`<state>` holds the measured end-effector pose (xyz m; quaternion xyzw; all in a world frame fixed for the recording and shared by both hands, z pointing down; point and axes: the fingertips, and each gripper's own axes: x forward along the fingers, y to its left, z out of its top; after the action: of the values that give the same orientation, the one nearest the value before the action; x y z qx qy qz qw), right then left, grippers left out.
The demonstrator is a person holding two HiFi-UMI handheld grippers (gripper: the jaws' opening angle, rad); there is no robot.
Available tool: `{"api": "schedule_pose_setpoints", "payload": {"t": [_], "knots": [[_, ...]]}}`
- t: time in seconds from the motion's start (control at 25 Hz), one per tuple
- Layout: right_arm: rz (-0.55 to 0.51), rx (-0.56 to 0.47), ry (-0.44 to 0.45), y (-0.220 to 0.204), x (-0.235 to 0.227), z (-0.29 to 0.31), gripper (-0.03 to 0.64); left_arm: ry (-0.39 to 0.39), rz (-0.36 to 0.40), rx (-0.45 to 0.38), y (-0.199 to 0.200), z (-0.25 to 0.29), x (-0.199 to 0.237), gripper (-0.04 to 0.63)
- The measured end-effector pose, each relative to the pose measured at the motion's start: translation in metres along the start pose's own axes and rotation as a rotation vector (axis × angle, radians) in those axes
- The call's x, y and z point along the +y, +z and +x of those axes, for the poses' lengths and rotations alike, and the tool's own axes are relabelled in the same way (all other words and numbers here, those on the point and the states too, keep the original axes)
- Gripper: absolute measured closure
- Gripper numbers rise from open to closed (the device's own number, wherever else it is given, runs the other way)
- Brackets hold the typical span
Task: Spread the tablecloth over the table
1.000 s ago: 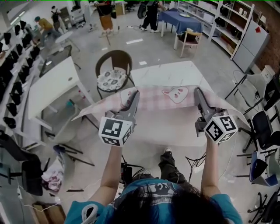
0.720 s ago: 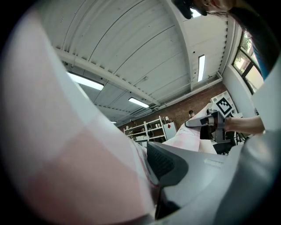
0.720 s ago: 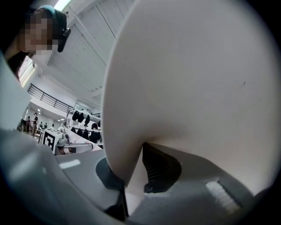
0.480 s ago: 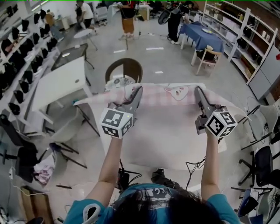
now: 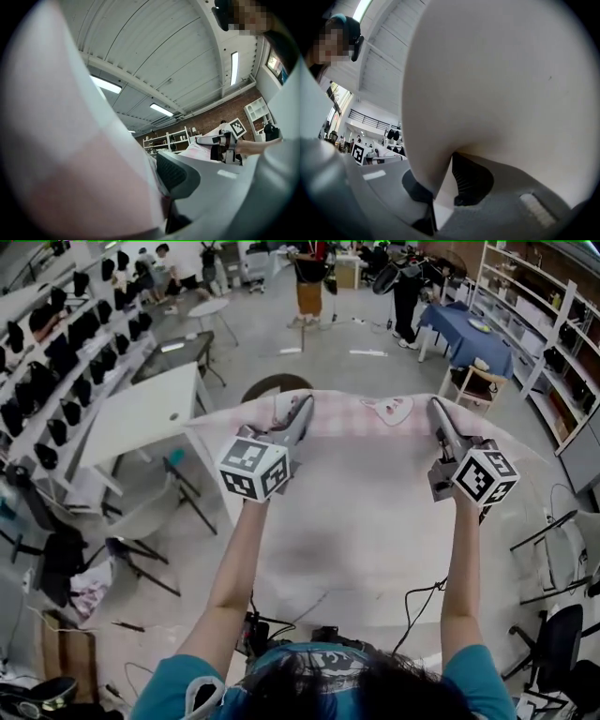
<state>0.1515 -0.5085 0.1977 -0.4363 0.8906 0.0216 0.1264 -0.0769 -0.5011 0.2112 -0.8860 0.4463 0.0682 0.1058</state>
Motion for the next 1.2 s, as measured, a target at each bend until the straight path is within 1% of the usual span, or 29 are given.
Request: {"api": "schedule_pose_setpoints", "payload": {"t": [0.08, 0.12, 0.24, 0.32, 0.4, 0.48, 0.6, 0.68, 0.76, 0.92, 1.0, 1.2], "knots": [[0.007, -0.002, 0.001, 0.000, -0.021, 0.017, 0.577, -0.007, 0.005, -0.005, 0.000, 0.025, 0.010, 0.512], [0.007, -0.003, 0.000, -0.002, -0.032, 0.026, 0.577, -0.012, -0.006, -0.011, -0.001, 0.036, 0.015, 0.512], [-0.018, -0.018, -0.017, -0.010, -0.062, 0.048, 0.574, -0.020, -0.073, -0.050, -0.008, 0.067, 0.029, 0.515], [-0.049, -0.038, -0.021, -0.005, -0.079, 0.063, 0.574, -0.015, -0.090, -0.085, -0.005, 0.084, 0.036, 0.515], [-0.096, -0.071, -0.003, 0.012, -0.091, 0.075, 0.574, -0.019, -0.076, -0.130, 0.008, 0.101, 0.040, 0.520], [-0.177, -0.117, 0.029, 0.034, -0.094, 0.082, 0.574, -0.040, -0.048, -0.198, 0.025, 0.111, 0.041, 0.522], [-0.313, -0.198, 0.080, 0.061, -0.086, 0.079, 0.569, -0.082, -0.004, -0.318, 0.046, 0.107, 0.034, 0.528], [-0.349, -0.223, 0.097, 0.068, -0.082, 0.071, 0.568, -0.108, 0.012, -0.350, 0.052, 0.103, 0.026, 0.532], [-0.328, -0.225, 0.091, 0.064, -0.087, 0.063, 0.569, -0.146, 0.014, -0.346, 0.051, 0.106, 0.018, 0.537], [-0.216, -0.218, 0.055, 0.047, -0.115, 0.054, 0.569, -0.223, 0.004, -0.313, 0.038, 0.126, 0.007, 0.552], [-0.191, -0.195, 0.033, 0.040, -0.133, 0.057, 0.569, -0.237, -0.005, -0.290, 0.030, 0.145, 0.009, 0.558], [-0.173, -0.114, -0.009, 0.032, -0.180, 0.075, 0.569, -0.234, -0.029, -0.205, 0.007, 0.199, 0.015, 0.565]]}}
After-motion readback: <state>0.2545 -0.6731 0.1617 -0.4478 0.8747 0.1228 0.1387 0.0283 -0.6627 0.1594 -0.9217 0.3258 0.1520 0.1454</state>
